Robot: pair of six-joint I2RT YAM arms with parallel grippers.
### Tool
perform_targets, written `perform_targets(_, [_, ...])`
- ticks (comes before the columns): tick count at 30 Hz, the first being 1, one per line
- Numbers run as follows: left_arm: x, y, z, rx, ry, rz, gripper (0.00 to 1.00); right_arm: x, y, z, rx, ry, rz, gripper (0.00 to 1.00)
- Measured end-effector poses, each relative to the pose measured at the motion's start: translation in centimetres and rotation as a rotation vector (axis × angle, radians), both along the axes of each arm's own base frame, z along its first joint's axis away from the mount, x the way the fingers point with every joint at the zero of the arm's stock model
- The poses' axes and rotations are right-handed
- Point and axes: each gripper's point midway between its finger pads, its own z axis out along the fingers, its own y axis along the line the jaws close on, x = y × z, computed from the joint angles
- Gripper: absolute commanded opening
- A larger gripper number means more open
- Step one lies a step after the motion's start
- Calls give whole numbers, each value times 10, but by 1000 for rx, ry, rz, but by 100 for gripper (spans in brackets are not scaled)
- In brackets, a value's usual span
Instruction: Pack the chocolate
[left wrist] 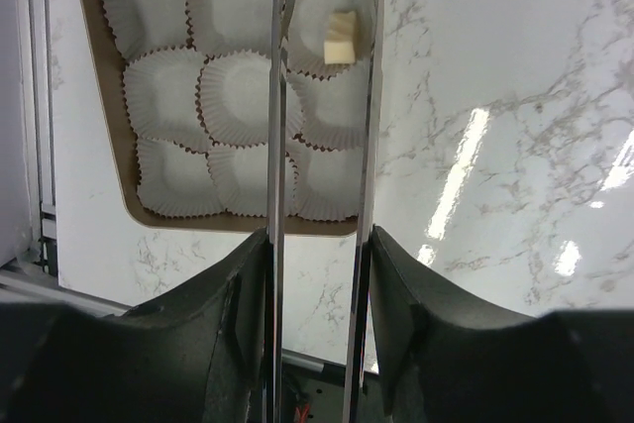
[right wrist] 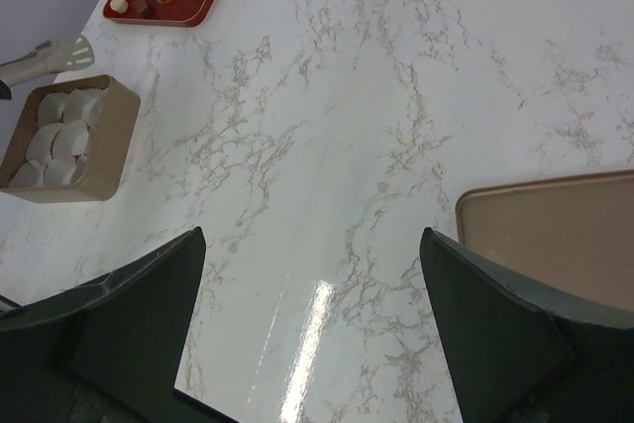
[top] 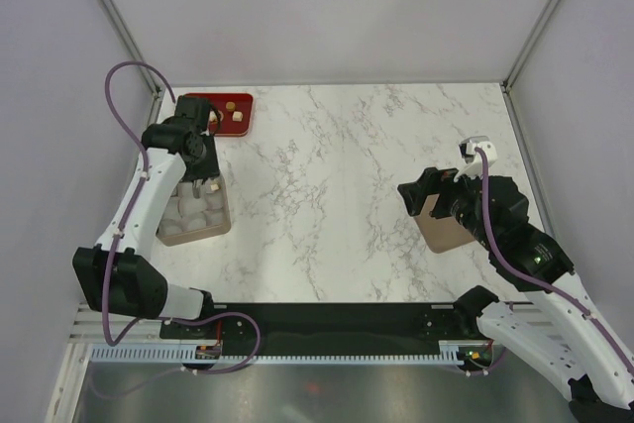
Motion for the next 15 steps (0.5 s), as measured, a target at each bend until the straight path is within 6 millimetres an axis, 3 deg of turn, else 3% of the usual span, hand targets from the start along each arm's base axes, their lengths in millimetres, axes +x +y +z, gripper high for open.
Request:
perform_targets(9, [32,-19,58,-93,-179,-46,48,1,1,0,0,5,-1,98])
perform_targets(11, [44,-21,61,-97,-199,-55,48,1,1,0,-1,8,-1,98])
perform_targets(15, [70,-25,47,-90,-169,-66,48,4,2,0,-8,16,-5,98])
